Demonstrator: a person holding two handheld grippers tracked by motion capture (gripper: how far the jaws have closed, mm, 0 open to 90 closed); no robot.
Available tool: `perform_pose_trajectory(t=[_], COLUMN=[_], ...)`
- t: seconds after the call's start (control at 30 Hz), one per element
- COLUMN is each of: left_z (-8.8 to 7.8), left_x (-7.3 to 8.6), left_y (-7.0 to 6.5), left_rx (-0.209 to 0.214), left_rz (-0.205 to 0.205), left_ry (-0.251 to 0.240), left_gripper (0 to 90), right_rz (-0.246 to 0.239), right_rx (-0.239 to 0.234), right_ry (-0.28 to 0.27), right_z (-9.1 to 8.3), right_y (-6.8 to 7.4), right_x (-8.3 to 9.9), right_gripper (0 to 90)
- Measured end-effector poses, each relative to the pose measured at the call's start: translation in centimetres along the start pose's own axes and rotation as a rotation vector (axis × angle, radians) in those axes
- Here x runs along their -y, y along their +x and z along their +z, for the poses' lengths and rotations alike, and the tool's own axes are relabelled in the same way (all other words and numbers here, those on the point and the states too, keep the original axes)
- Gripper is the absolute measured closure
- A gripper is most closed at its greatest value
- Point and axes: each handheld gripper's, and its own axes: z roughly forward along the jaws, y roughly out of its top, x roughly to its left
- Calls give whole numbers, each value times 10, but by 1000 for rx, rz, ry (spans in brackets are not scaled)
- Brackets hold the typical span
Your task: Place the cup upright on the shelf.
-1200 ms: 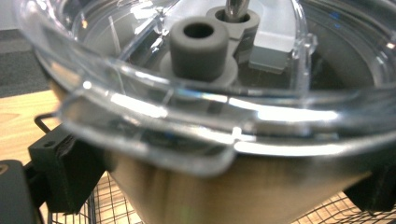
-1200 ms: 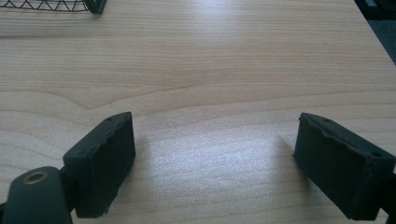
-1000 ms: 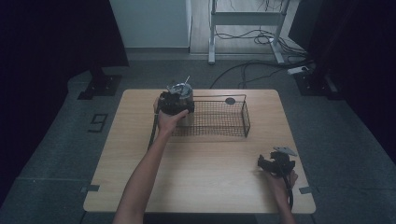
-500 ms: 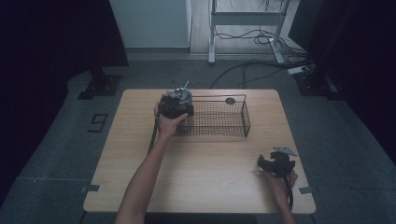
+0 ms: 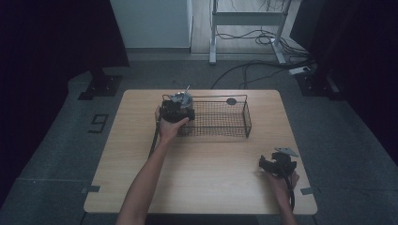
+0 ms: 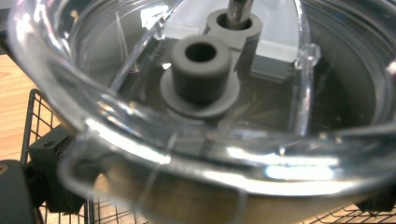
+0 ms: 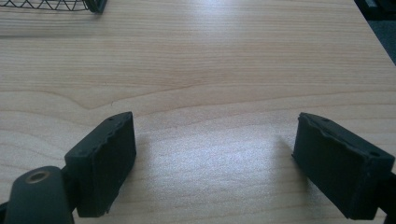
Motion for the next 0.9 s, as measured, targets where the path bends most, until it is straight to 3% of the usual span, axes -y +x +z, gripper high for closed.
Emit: perform_pose_trajectory(t=[0.2, 0.47, 0.73, 0.9], left_z=[-2, -6, -23, -35], left_x=[5, 5, -2, -4], left_y=[0, 0, -2, -3], left_rx=[7, 21, 30, 33], left_rz=[18, 13, 4, 15], left_ry=[-4, 11, -54, -58], left_gripper=[35, 29, 0, 0], right_rz=[-1, 0, -1, 0], right_rx=[0, 0, 0, 0], right_ry=[0, 0, 0, 0], right_z=[0, 0, 0, 0], right_y=[0, 0, 0, 0], right_x=[0, 0, 0, 0], right_gripper=[129, 129, 129, 129])
